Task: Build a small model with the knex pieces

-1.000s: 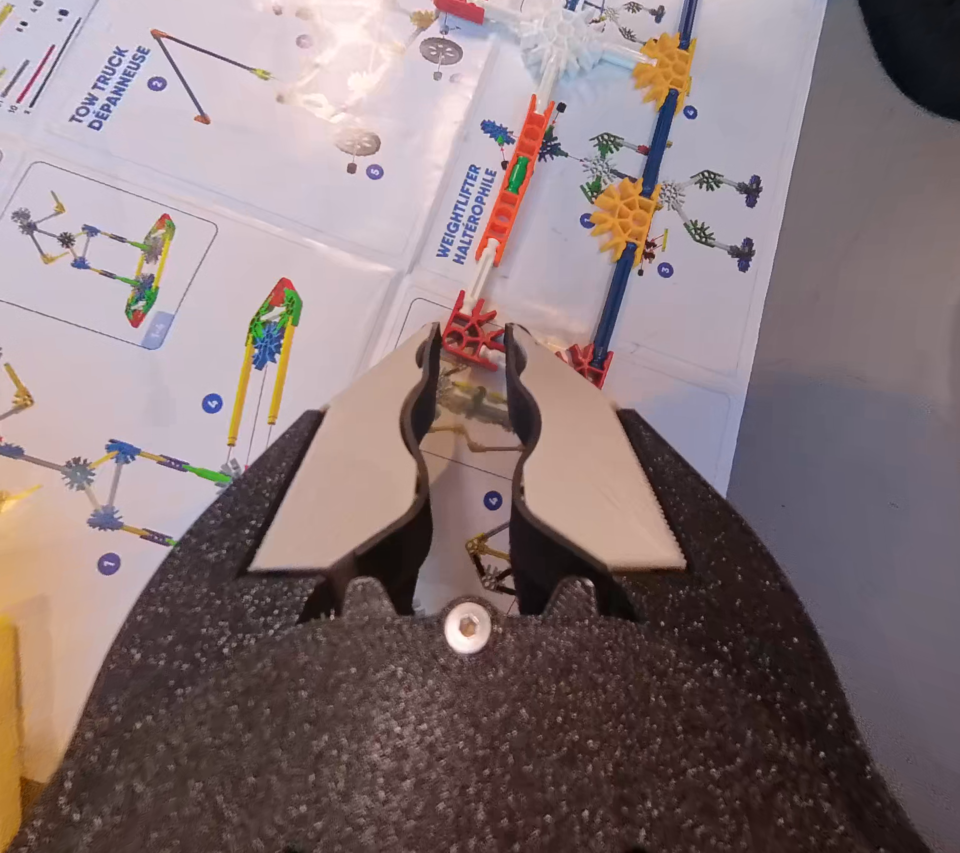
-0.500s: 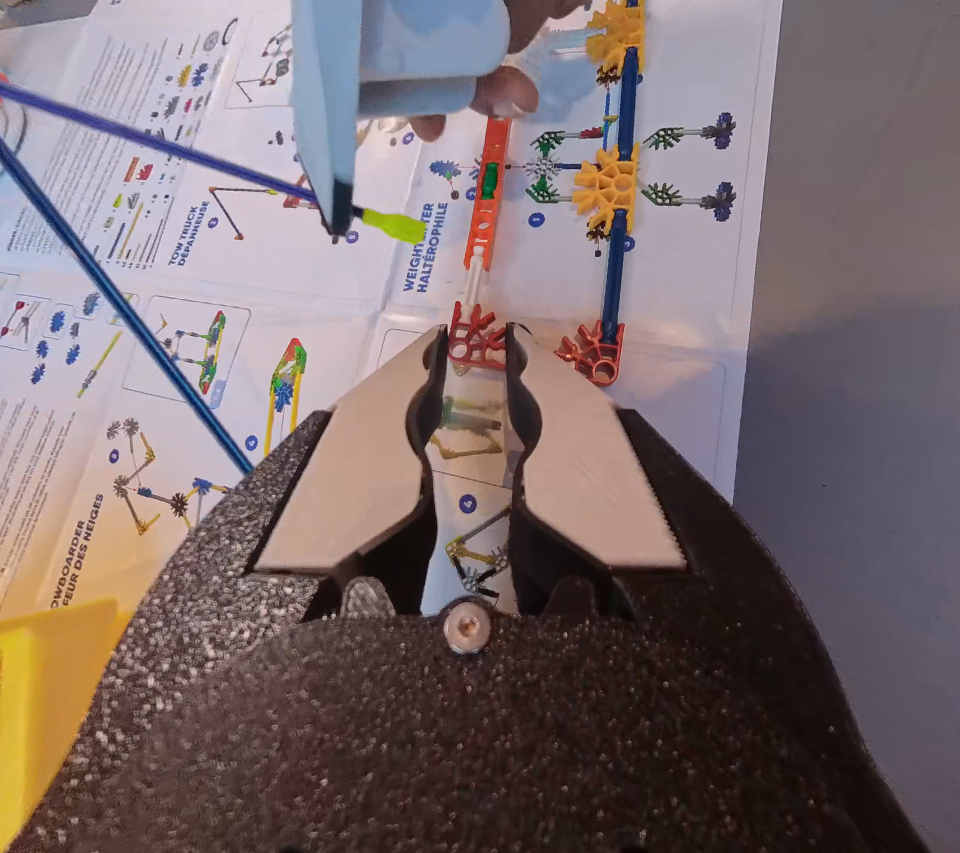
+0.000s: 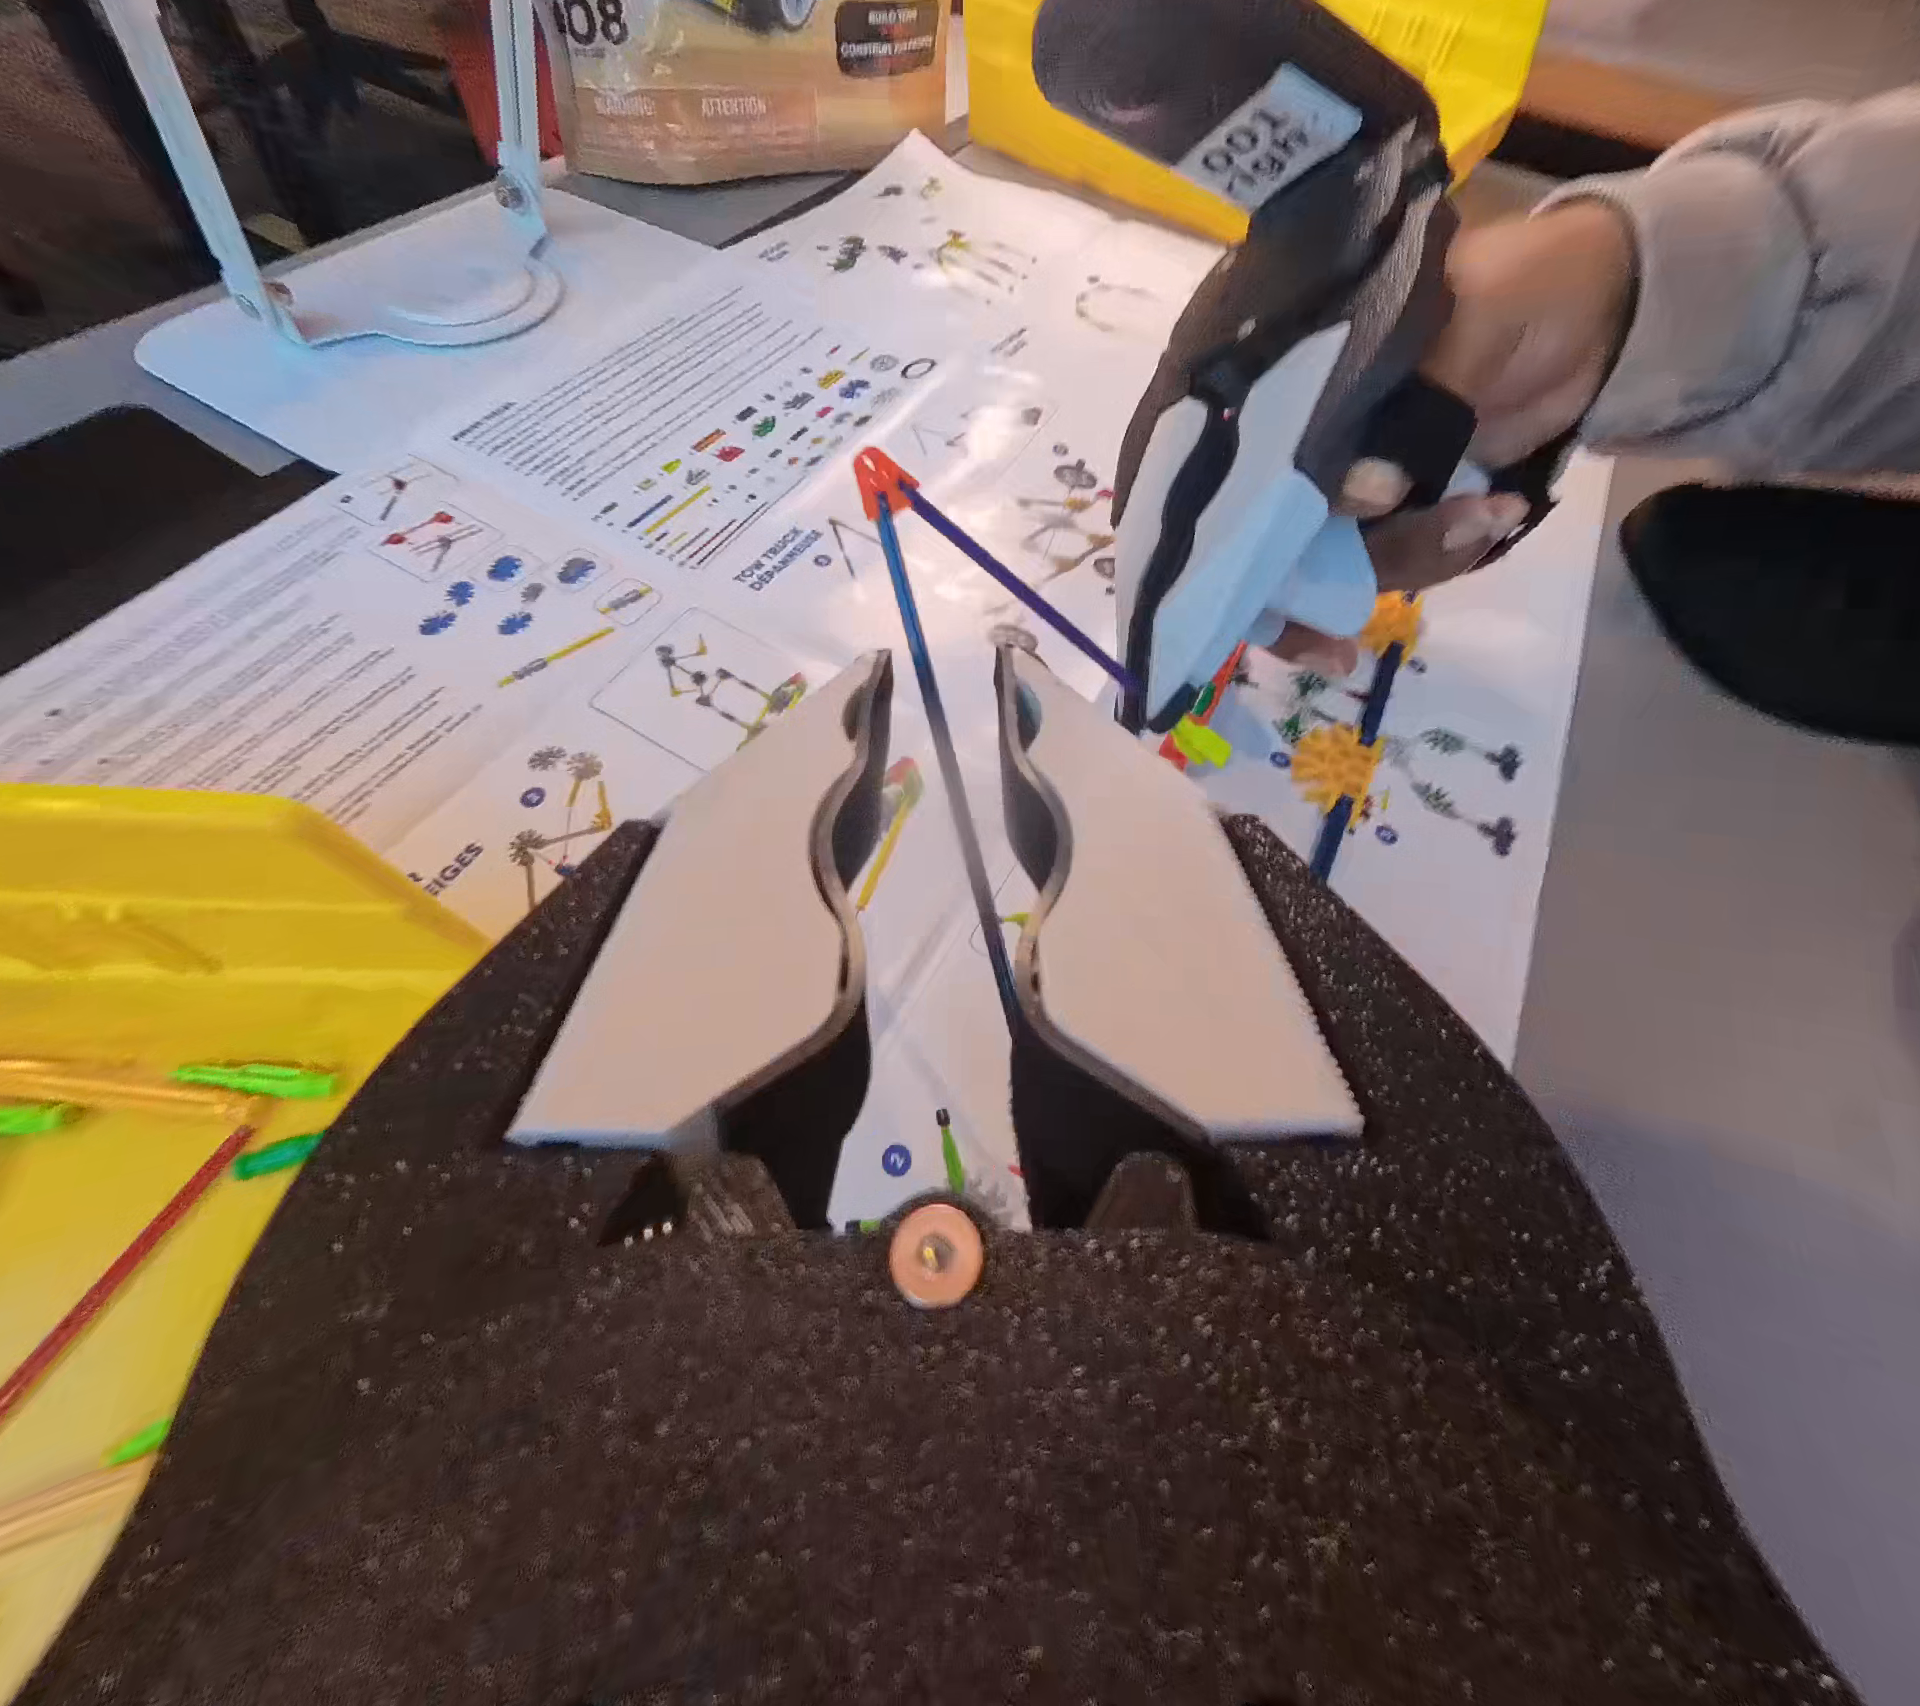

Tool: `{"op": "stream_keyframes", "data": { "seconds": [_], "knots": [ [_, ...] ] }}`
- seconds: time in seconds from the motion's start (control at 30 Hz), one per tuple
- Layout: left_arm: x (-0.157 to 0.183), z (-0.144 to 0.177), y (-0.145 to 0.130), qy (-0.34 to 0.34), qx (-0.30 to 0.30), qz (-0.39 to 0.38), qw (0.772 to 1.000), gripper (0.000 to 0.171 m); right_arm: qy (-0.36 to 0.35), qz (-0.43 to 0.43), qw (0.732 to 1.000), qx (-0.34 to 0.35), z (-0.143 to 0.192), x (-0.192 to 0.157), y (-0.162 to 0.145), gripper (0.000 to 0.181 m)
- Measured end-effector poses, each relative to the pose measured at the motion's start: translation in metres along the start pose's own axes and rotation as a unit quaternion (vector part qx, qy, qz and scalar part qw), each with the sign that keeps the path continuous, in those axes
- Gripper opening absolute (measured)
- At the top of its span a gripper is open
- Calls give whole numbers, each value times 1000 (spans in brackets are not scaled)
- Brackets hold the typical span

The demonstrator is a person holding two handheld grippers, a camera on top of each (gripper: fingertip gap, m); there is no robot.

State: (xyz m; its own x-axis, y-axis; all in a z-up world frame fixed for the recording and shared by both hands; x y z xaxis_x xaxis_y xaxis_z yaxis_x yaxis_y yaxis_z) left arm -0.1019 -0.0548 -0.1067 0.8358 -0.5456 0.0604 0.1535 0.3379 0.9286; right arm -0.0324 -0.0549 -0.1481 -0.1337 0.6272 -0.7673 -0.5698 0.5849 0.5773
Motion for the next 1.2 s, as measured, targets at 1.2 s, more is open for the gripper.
{"op": "stream_keyframes", "data": {
  "seconds": [1.2],
  "knots": [
    [46, -61, -49, -315, -262, 193, 891, 2, -196, 443, 829, -279, 30, 19, -64, 9]
  ]
}}
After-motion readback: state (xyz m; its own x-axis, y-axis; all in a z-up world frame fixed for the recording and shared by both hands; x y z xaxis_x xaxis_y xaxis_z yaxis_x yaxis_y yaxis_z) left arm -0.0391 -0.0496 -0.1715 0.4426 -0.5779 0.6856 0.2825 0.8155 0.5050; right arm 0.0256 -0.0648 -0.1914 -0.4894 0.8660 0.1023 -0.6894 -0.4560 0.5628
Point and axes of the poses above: each gripper's, where its closed fingertips meet, z back along the fingers, y out of its top, x = y × z across the jaws, the point moved 2 cm from there along z, back along the fingers, and after that the axes turned 6 degrees about y, right-handed, at the moved point
